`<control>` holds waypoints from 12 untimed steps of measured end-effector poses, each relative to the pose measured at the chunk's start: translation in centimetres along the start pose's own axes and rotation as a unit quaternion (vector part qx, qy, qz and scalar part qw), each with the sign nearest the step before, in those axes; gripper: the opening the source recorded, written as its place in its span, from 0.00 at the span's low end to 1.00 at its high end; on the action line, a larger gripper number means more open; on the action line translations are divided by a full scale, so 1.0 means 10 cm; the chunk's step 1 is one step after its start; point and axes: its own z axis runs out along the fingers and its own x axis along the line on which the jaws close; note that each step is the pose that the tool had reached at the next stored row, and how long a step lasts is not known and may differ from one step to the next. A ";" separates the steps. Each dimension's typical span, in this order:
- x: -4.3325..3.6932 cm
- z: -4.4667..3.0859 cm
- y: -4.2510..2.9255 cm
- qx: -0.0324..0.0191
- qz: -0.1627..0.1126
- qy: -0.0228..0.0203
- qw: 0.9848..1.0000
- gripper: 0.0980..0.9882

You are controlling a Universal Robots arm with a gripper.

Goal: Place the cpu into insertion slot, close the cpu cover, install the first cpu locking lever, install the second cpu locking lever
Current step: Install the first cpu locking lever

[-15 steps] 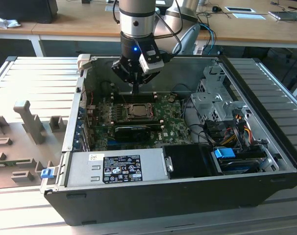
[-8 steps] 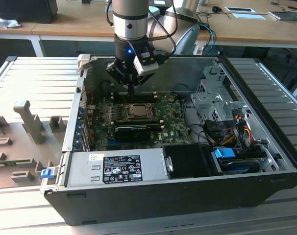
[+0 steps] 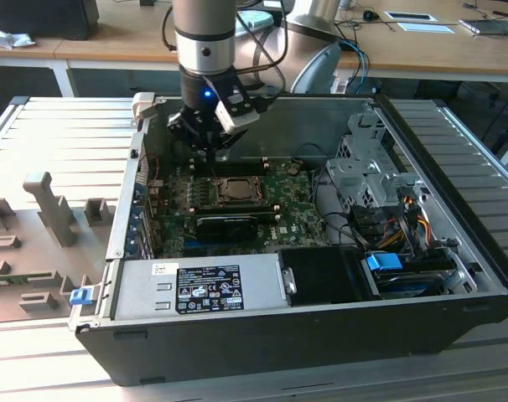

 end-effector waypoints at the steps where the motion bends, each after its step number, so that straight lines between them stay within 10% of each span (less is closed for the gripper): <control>1: 0.046 0.003 0.000 0.000 0.000 0.000 1.000 0.01; 12: 0.223 0.062 0.201 0.000 -0.005 0.000 1.000 0.01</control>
